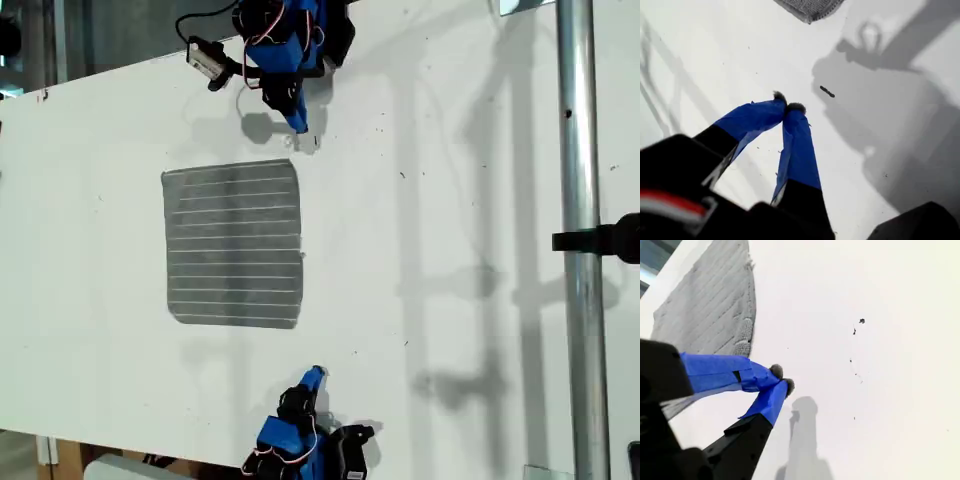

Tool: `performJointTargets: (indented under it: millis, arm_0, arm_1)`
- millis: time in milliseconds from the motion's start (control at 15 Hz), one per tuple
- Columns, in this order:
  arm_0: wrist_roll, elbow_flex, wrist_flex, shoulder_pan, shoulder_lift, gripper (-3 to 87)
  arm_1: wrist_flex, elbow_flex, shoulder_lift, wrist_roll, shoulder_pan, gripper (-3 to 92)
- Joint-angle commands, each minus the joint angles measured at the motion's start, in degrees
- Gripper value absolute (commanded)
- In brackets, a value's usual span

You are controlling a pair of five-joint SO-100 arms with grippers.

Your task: Grasp corners of a towel and fold twice.

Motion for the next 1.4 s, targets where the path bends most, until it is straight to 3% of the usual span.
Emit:
performJointTargets:
  millis: [0,467,667,800,1067,1333]
  arm_0:
    - [-0.6,0.4,0.1,0.4,0.1,-2.4]
    - [-1.8,0.4,0.1,-0.3,0.1,-2.4]
    - [-0.9,0.4,0.1,-0.8,0.1,-2.4]
    - [-0.7,0.4,0.1,-0.9,0.1,-2.4]
    - [-1.3,0.4,0.1,-0.4,0.1,-2.5]
    - [-1.6,0.4,0.1,-0.5,0.1,-2.5]
  arm_1:
    - [0.5,-0.5,-0.2,-0.1,-0.8,-0.2]
    - [0.4,-1.4,-0.2,-0.6,-2.5,-0.2]
    - [2.2,-9.1,-2.1,-5.9,-0.6,-0.3]
    - [1.3,-20.5,-17.8,-12.3,2.8,-0.3]
    - [3.0,-49.2,-49.2,-33.4,12.6,-0.3]
    - [6.4,-75.0,-74.4,-46.4,14.1,-0.3]
